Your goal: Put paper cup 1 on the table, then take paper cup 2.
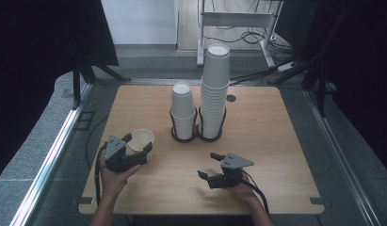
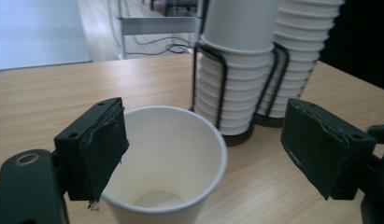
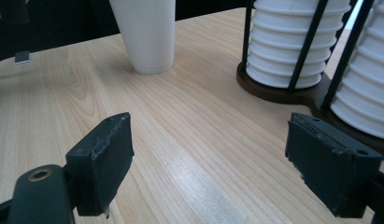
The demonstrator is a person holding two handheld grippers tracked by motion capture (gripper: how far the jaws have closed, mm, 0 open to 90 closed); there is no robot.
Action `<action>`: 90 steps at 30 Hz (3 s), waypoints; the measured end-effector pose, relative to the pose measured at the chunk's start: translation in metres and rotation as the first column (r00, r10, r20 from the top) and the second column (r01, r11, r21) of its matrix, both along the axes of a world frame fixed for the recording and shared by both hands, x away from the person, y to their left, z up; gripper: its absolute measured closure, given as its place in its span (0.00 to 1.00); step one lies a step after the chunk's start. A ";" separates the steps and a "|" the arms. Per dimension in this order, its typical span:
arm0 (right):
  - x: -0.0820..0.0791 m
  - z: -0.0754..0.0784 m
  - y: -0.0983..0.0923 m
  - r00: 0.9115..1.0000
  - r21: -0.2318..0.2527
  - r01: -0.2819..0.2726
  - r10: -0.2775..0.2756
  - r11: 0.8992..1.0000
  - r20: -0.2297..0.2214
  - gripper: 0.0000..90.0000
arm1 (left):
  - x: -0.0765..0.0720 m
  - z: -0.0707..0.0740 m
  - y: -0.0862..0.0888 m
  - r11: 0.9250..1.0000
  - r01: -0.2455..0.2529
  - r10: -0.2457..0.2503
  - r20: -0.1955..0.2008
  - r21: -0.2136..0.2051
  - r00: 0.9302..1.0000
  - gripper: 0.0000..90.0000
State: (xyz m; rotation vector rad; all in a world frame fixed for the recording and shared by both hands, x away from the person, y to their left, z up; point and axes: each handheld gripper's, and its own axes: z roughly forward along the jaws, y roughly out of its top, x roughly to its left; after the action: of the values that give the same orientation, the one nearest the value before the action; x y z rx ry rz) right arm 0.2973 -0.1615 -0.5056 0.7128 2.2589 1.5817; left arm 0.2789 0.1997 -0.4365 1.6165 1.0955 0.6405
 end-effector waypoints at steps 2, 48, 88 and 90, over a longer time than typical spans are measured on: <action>0.000 0.001 -0.001 1.000 0.003 0.006 -0.006 1.000 0.004 0.18 | -0.001 0.000 -0.004 1.000 0.025 -0.025 -0.001 -0.007 1.000 0.17; 0.016 0.030 -0.027 0.983 0.040 0.165 -0.167 0.986 0.078 0.20 | 0.042 0.004 -0.092 0.949 0.314 -0.309 -0.101 0.032 0.946 0.16; 0.094 0.128 -0.037 0.970 0.048 0.231 -0.234 0.972 0.067 0.06 | 0.071 0.062 -0.114 0.927 0.374 -0.375 -0.065 -0.018 0.925 0.17; 0.095 0.131 -0.035 0.970 0.041 0.229 -0.231 0.973 0.076 0.06 | 0.071 0.064 -0.114 0.927 0.375 -0.375 -0.061 -0.017 0.925 0.17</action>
State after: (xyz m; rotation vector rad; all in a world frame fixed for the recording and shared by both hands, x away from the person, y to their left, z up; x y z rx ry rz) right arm 0.3925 -0.1969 -0.3745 0.8688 2.0165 1.5098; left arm 0.3501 0.0852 -0.3724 1.7911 0.7969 0.3333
